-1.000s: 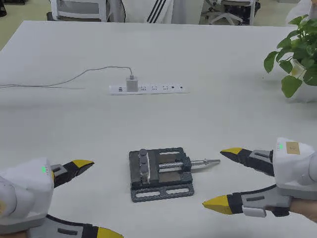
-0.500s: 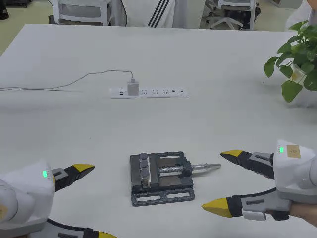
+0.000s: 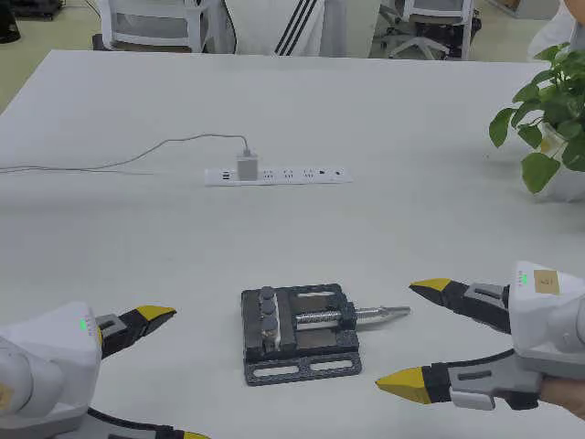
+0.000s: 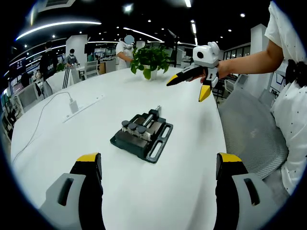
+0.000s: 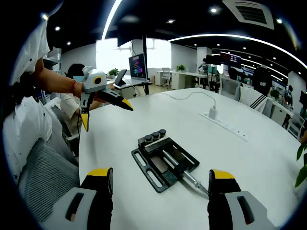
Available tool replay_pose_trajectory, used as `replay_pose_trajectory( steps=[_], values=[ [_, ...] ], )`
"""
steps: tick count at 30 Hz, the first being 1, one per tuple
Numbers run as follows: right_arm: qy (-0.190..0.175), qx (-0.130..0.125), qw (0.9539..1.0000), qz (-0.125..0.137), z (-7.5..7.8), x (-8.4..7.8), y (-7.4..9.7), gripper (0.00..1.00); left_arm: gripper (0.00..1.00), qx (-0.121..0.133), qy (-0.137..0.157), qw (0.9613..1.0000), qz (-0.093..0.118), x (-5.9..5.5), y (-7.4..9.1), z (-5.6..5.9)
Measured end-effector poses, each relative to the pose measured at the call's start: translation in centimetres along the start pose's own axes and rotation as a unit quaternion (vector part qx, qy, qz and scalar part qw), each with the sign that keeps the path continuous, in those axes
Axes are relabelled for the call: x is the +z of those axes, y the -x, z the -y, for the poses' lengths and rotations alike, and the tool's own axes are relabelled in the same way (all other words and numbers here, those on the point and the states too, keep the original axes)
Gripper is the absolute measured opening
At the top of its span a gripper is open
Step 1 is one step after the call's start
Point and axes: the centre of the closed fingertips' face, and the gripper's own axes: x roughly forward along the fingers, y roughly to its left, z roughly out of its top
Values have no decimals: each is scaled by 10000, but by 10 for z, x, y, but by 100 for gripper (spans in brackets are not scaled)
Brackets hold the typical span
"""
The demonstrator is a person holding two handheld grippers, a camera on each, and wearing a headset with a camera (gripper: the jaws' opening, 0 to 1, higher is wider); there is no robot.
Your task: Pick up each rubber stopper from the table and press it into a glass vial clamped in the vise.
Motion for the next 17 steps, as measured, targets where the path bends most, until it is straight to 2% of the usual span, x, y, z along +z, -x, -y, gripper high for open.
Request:
replay_pose_trajectory(
  steps=[17],
  values=[
    [-22,-5,10000,55,0,1,-2,80,98,-25,3,10000,-42,-3,0,-1]
  ],
)
